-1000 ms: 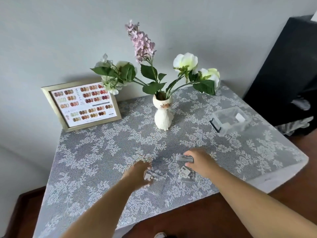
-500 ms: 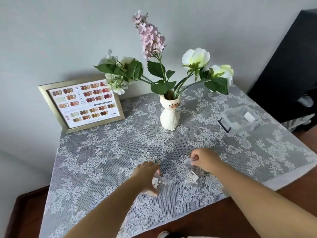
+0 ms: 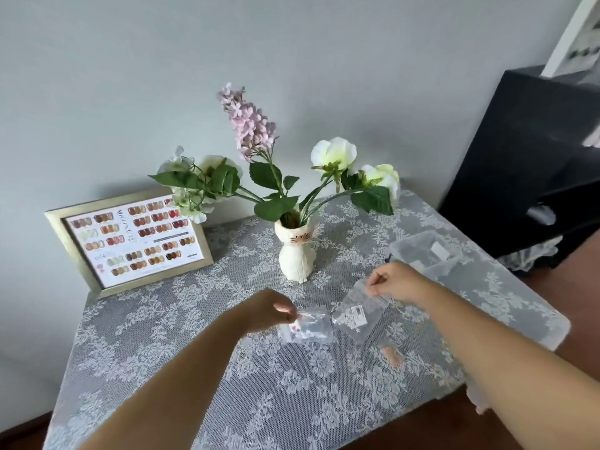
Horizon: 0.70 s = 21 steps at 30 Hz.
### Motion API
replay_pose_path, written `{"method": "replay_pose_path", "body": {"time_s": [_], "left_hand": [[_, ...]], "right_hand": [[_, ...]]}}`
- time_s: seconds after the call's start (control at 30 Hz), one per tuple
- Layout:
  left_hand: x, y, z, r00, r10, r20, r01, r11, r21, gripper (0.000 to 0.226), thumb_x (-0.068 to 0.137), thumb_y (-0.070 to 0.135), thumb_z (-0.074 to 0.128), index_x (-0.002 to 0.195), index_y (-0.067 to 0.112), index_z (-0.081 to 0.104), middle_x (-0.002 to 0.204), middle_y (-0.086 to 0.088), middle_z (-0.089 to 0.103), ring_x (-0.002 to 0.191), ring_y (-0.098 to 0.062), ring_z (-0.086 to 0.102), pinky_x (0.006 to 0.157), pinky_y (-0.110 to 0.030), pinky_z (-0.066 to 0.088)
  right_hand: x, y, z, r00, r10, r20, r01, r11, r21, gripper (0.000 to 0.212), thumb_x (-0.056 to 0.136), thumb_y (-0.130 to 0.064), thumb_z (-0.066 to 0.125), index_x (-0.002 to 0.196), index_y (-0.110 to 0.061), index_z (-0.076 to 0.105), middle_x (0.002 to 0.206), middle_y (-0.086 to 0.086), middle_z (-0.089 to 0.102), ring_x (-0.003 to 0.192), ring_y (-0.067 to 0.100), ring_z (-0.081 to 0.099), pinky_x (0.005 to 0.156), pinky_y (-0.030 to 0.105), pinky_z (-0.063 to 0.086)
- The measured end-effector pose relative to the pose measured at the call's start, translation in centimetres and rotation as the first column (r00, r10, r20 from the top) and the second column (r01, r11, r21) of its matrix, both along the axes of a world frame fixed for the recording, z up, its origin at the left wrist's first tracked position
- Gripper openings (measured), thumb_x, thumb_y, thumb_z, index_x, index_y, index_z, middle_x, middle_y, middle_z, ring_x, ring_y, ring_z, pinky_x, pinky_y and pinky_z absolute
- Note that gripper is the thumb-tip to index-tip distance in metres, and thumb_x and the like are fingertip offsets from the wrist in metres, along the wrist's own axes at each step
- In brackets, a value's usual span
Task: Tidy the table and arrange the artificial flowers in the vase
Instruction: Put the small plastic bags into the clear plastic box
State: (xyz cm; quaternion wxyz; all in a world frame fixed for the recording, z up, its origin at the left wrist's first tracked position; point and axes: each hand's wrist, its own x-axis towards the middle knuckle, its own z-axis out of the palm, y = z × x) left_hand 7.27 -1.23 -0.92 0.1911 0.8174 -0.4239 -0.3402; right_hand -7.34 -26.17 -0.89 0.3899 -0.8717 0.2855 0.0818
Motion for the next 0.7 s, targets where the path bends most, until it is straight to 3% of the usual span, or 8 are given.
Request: {"method": "replay_pose_path", "body": {"time_s": [0.17,0.27,0.37,0.47,0.6,0.7], "left_hand": [[-0.9,-5.3,0.4,0.988,0.150,0.045,-0.144,0.983,-0.110,0.019,0.090,0.015,0.057,0.104,0.017,0.068,0.108,0.004,0.065,0.090,-0.015,0.061,0.086,-0.032,0.048],[-2.6,-8.9,0.8,0.962,0.259,0.082,-0.239,0.952,-0.192,0.012,0.087,0.017,0.062,0.097,0.013,0.067,0.097,0.006,0.065,0.086,-0.007,0.059,0.087,-0.022,0.047],[-3.9,-12.0,0.2,0.932,0.363,0.019,-0.347,0.904,-0.249,0.004,0.083,0.015,0.066,0.087,0.013,0.065,0.089,0.002,0.067,0.079,-0.009,0.062,0.086,-0.027,0.052],[-5.4,-15.1,-0.6,0.915,0.403,0.010,-0.387,0.887,-0.253,0.001,0.085,0.015,0.064,0.084,0.016,0.064,0.083,0.002,0.066,0.076,-0.011,0.063,0.078,-0.023,0.053],[-7.0,-17.8,-1.2,0.866,0.498,-0.051,-0.491,0.824,-0.283,0.016,0.086,0.008,0.061,0.078,0.022,0.060,0.080,0.001,0.064,0.074,-0.016,0.063,0.072,-0.023,0.054],[-7.5,-18.3,-1.4,0.813,0.577,-0.084,-0.574,0.768,-0.283,0.023,0.084,0.009,0.064,0.074,0.029,0.060,0.080,0.003,0.067,0.075,-0.024,0.066,0.072,-0.035,0.058]], "right_hand": [[-1.0,-5.8,1.1,0.996,-0.055,0.070,0.057,0.998,-0.017,0.016,0.078,-0.012,0.070,0.093,-0.007,0.069,0.091,0.002,0.069,0.076,0.012,0.061,0.067,0.020,0.044],[-1.8,-9.8,1.6,0.992,-0.079,0.098,0.083,0.995,-0.046,0.012,0.078,-0.009,0.070,0.090,-0.007,0.069,0.092,0.003,0.069,0.076,0.011,0.060,0.065,0.018,0.040],[-2.4,-14.1,2.2,0.989,-0.103,0.103,0.112,0.990,-0.089,0.006,0.080,-0.011,0.069,0.086,-0.012,0.069,0.091,0.003,0.069,0.072,0.012,0.058,0.062,0.021,0.041],[-3.0,-18.5,2.6,0.978,-0.138,0.157,0.157,0.981,-0.118,0.008,0.079,-0.010,0.071,0.086,-0.011,0.069,0.089,0.005,0.068,0.078,0.016,0.061,0.073,0.026,0.047],[-3.0,-22.3,2.6,0.979,-0.121,0.166,0.148,0.975,-0.164,0.012,0.082,-0.010,0.067,0.093,-0.006,0.068,0.087,0.005,0.065,0.081,0.021,0.061,0.082,0.034,0.050],[-2.5,-23.6,2.0,0.977,-0.104,0.185,0.143,0.966,-0.216,0.013,0.080,-0.005,0.067,0.093,-0.002,0.069,0.093,0.011,0.069,0.078,0.018,0.059,0.078,0.027,0.048]]}}
